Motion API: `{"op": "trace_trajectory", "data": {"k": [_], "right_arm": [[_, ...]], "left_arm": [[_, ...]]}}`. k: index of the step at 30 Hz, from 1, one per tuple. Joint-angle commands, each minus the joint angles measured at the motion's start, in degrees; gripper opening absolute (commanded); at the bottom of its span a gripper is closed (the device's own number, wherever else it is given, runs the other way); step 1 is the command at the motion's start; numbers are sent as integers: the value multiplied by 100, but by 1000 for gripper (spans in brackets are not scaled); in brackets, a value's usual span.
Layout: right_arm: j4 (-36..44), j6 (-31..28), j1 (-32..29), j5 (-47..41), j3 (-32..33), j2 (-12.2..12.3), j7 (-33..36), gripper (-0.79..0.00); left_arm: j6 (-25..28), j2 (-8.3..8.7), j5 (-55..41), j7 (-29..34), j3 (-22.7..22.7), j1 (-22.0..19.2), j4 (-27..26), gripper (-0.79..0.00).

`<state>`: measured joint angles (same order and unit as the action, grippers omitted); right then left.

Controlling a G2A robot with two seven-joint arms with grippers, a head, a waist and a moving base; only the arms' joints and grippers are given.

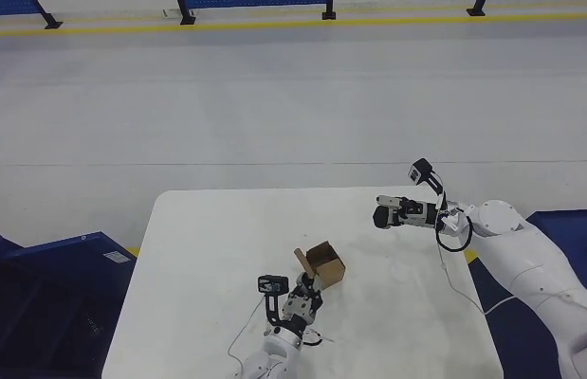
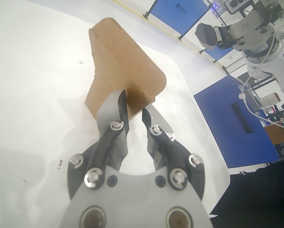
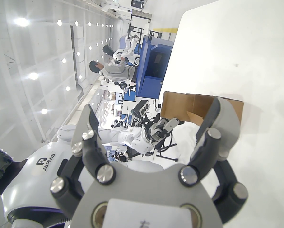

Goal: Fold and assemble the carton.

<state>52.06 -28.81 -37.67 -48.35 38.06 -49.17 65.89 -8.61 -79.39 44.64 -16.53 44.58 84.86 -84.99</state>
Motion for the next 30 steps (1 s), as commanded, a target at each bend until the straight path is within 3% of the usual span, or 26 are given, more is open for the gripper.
{"op": "trace_trajectory", "data": {"k": [1,9,13,18,23,26,30], "right_arm": [[0,0,0,0,0,0,0,0],[0,0,0,0,0,0,0,0],[0,0,0,0,0,0,0,0],[0,0,0,0,0,0,0,0],[0,0,0,0,0,0,0,0],[0,0,0,0,0,0,0,0],[0,0,0,0,0,0,0,0]], "left_arm": [[-3,-8,14,-7,30,1,0,-785],[-55,-28,10,5,183,32,-109,-785],[138,30,115,358,332,125,-416,-785],[429,210,240,1501,728,466,-1317,-785],[771,391,-248,2733,1390,852,-2151,-785],[934,457,-760,3434,1695,938,-2341,-785],[909,515,-729,4154,1882,765,-2149,-785]]}}
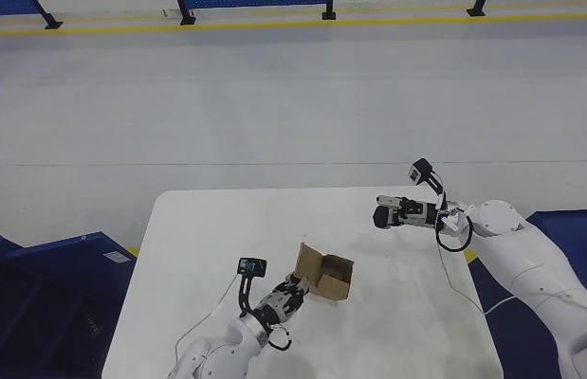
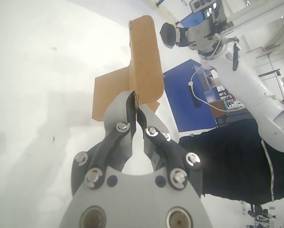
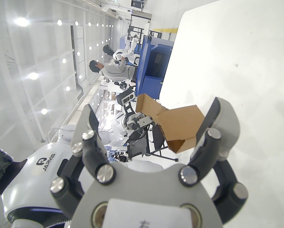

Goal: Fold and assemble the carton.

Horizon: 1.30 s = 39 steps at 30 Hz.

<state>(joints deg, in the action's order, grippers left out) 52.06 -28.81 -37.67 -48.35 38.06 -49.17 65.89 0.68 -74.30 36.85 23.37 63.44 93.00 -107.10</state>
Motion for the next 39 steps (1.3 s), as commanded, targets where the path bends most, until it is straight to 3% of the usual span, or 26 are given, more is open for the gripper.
{"op": "trace_trajectory", "data": {"k": [1,10,11,12,13,14,18,23,25,30,35,39], "right_arm": [[0,0,0,0,0,0,0,0],[0,0,0,0,0,0,0,0],[0,0,0,0,0,0,0,0],[0,0,0,0,0,0,0,0],[0,0,0,0,0,0,0,0],[0,0,0,0,0,0,0,0],[0,0,0,0,0,0,0,0],[22,-25,6,208,5,6,-84,0],[92,-173,131,1209,-56,28,-245,0],[635,-371,333,3281,-278,5,-487,0],[1368,-26,428,5084,-588,-82,-725,0],[1748,134,448,6126,-745,-135,-949,0]], "left_arm": [[-13,8,0,334,-27,-108,118,-785],[-146,11,-186,1036,-121,-610,528,-785],[-164,10,-195,1038,-132,-635,543,-705],[-196,12,-203,1062,-136,-650,564,-477],[-234,15,-192,1092,-133,-664,570,-40],[-281,17,-201,1083,-122,-660,565,0],[-158,47,-415,1058,-5,-521,381,0],[273,97,-978,510,280,99,-172,0],[315,110,-1037,340,247,390,-297,0],[-346,77,-939,-44,-108,756,-484,0],[-1194,-15,-877,-392,-539,623,-257,0],[-1315,-103,-1277,-872,-653,423,-149,0]]}}
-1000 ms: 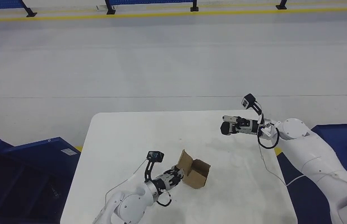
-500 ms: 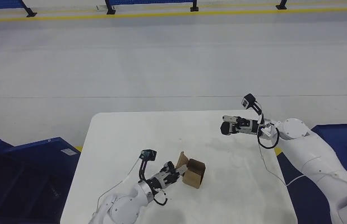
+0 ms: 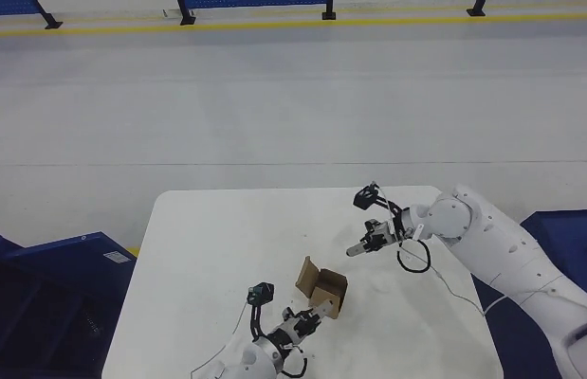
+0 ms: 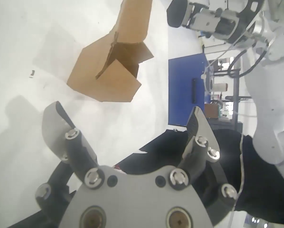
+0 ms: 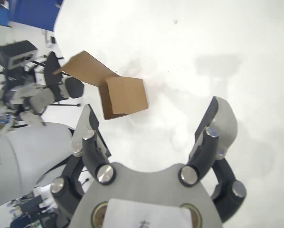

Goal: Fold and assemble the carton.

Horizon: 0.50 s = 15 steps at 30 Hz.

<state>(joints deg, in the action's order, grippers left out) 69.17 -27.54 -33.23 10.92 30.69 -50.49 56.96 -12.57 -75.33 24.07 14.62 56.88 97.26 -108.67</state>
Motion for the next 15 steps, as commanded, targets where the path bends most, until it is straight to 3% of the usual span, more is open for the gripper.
{"op": "trace_trajectory", "data": {"k": [1,8,15], "right_arm": [[37,7,4,198,-8,-3,-56,0],[-76,-118,-143,-114,-26,-20,43,0],[-141,266,27,633,-301,-239,227,0]], "left_arm": [[10,-1,1,2,3,-2,8,0],[-68,3,-34,186,-43,-10,67,0],[-910,-57,235,62,-341,-180,316,0]]}}
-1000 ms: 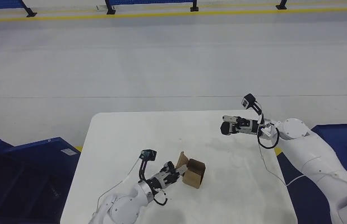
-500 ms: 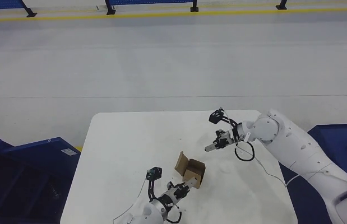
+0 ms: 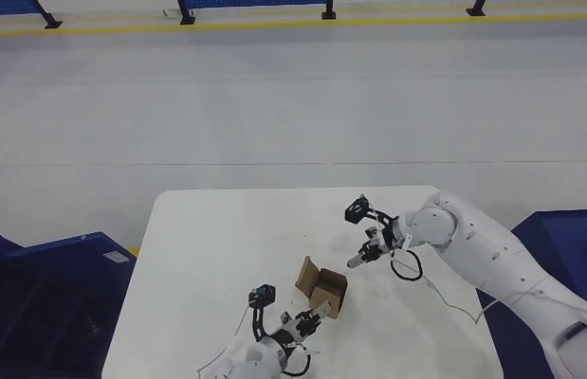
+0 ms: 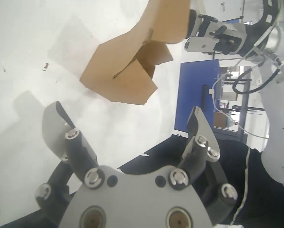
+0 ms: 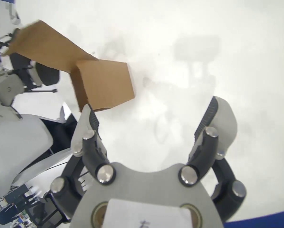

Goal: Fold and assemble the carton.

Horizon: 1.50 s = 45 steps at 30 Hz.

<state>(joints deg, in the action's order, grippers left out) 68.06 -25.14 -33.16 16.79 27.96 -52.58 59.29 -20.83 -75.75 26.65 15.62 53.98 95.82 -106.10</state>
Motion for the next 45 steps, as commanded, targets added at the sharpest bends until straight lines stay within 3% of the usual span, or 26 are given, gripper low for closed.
{"op": "trace_trajectory", "data": {"k": [1,17,29,45], "right_arm": [[-64,70,35,92,-58,-70,-38,0],[-265,-239,122,173,-440,-589,65,0],[-232,187,88,773,-712,-880,223,0],[-403,156,72,887,-615,-1063,321,0]], "left_arm": [[-160,-31,43,-74,-125,-95,137,0],[-792,-319,73,-777,-719,-860,1109,0],[-1105,-415,201,-1065,-767,-1014,1340,0],[-1440,-539,413,-1116,-921,-1144,1481,0]]}}
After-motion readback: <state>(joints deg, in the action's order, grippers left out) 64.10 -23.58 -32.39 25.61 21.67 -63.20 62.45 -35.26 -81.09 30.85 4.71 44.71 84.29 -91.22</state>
